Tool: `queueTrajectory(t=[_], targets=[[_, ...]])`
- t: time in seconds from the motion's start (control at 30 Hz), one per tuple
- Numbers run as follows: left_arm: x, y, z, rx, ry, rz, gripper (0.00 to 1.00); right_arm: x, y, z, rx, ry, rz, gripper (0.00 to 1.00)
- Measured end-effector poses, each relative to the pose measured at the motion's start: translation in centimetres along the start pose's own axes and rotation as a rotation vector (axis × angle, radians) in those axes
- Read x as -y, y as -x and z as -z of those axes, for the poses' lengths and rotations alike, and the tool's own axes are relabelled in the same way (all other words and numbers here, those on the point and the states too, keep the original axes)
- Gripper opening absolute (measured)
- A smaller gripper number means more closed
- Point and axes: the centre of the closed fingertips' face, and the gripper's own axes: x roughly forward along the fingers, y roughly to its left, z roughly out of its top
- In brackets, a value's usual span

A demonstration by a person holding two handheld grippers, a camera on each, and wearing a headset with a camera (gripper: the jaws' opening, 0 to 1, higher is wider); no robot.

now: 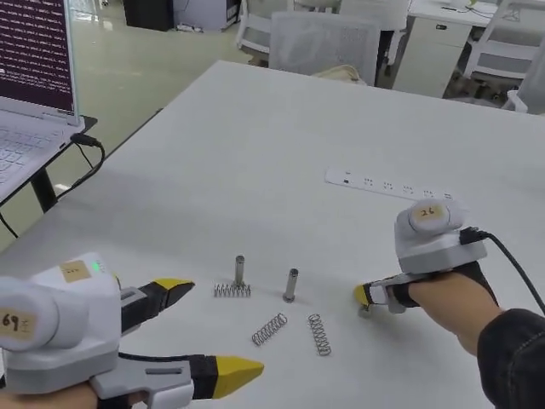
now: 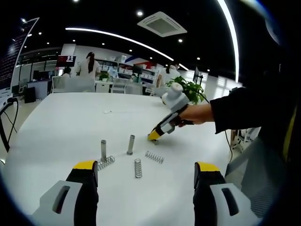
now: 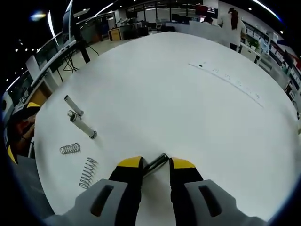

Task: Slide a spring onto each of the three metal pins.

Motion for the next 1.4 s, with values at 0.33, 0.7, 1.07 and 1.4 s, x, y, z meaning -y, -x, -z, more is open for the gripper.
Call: queueTrajectory(t=[0.33, 0.7, 1.07, 1.4], targets=[[-0.18, 0.07, 0.04, 0.0, 0.003, -0.002, 0.8, -0.02, -0.01, 0.0, -0.027, 0.07, 0.011, 0.11], [-0.17, 0.1, 0.04, 0.001, 0.004, -0.002, 0.79, -0.3, 0.07, 0.29, -0.054, 0.103, 0.021, 0.13], [-0.19, 0.1, -0.01, 0.003, 0.005, -0.004, 0.79, -0.15, -0.05, 0.42, -0.069, 0.151, 0.027, 0.08], [-0.1, 0.15, -0.22, 0.009, 0.007, -0.005, 0.78, -0.58, -0.11, 0.43, -0.081, 0.184, 0.013, 0.06]])
